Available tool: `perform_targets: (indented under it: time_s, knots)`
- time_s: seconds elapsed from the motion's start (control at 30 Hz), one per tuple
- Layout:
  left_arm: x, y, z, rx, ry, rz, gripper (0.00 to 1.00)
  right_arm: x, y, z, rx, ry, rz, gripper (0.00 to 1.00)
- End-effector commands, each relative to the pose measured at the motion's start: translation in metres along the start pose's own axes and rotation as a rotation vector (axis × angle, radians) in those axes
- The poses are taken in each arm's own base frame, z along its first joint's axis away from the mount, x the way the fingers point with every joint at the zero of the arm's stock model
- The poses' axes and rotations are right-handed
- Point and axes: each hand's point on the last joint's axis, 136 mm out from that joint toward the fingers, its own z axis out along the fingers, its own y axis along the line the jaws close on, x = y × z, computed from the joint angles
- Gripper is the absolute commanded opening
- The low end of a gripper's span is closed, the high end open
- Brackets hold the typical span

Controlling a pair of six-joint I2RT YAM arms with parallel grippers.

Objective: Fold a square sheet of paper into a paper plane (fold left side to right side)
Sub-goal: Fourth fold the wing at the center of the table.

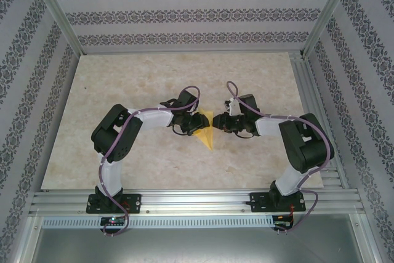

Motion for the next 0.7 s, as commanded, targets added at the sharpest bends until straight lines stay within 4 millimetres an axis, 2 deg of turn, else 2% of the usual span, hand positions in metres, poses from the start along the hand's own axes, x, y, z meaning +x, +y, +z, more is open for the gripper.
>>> perform_targets:
  time_s: [0.0,0.2,0.3,0.67]
  knots:
    - [0.029,0.072,0.028,-0.236,0.074,-0.044,0.49,-0.011,0.009,0.005,-0.03,-0.013,-0.023,0.23]
    - [0.029,0.073,0.028,-0.237,0.074,-0.045,0.49,-0.012,0.004,0.007,-0.007,-0.01,-0.026,0.08]
    - [0.029,0.072,0.028,-0.237,0.075,-0.045,0.49,-0.012,0.0,0.008,0.014,-0.002,-0.033,0.03]
    - [0.029,0.072,0.028,-0.236,0.078,-0.041,0.49,-0.011,-0.017,0.013,0.093,0.025,-0.037,0.01]
